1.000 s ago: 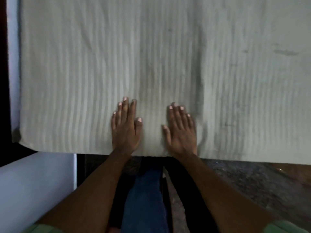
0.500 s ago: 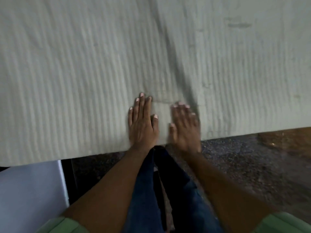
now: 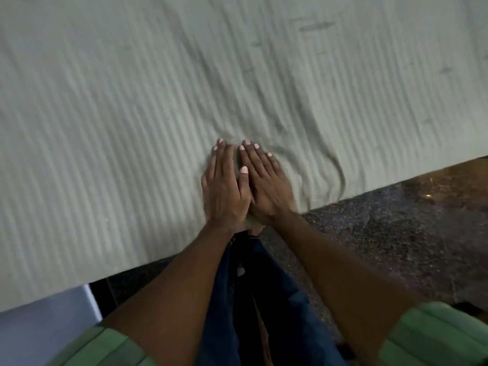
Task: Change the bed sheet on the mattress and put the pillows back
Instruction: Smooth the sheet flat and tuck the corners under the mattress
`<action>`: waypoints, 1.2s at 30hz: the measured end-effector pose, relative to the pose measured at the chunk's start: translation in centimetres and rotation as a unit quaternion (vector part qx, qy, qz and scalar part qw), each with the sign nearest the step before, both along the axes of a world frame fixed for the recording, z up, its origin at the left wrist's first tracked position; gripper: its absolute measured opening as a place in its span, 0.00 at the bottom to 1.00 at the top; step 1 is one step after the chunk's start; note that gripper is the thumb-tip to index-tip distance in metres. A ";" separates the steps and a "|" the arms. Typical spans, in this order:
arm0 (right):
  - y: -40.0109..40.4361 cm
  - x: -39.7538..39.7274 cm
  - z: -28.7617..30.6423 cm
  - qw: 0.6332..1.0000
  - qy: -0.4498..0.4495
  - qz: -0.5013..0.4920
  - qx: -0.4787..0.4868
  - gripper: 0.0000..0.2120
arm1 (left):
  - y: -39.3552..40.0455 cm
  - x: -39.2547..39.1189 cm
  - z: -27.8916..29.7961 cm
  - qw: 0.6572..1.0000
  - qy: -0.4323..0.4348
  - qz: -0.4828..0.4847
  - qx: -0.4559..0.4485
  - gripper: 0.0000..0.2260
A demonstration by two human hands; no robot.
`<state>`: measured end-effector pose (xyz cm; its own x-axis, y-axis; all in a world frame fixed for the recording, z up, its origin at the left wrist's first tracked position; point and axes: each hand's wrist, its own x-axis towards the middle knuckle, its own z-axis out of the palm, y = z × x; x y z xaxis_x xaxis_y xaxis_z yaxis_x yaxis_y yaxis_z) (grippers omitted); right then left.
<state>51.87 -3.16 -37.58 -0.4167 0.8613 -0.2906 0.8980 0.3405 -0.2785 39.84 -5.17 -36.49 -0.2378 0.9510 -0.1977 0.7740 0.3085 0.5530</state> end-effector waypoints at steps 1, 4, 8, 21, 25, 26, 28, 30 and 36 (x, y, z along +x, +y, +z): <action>0.7 1.6 0.0 1.000 -0.009 0.002 0.000 0.31 | 0.4 -0.3 0.1 0.999 0.028 -0.012 -0.013 0.25; 2.9 7.5 0.9 0.997 -0.041 -0.066 0.004 0.32 | 1.6 -0.9 0.4 0.996 0.074 -0.027 -0.039 0.24; 4.4 11.1 1.3 0.974 -0.080 -0.209 0.020 0.31 | 3.3 -0.9 0.8 0.993 0.095 -0.030 -0.056 0.22; 10.7 0.5 -1.5 0.998 0.025 0.039 0.033 0.31 | 8.5 -3.8 -0.2 0.987 0.136 0.060 -0.057 0.23; 15.8 7.2 -1.5 0.962 -0.044 -0.257 0.077 0.31 | 11.1 -4.0 -0.3 0.985 0.155 0.055 -0.045 0.21; 16.7 7.2 -1.2 0.948 -0.045 -0.308 0.074 0.31 | 11.8 -4.1 -0.4 0.987 0.149 0.052 -0.038 0.21; 17.7 4.7 -0.3 0.941 -0.018 -0.320 0.105 0.30 | 13.4 -3.9 -0.3 0.992 0.123 0.038 -0.011 0.21; 18.0 -0.1 -0.1 0.977 0.031 -0.175 0.117 0.29 | 15.0 -3.7 -0.3 0.996 0.088 0.015 0.025 0.21; 20.0 -5.5 -1.3 0.988 0.012 0.143 0.064 0.34 | 18.2 -6.5 -1.9 0.997 0.066 0.036 0.033 0.24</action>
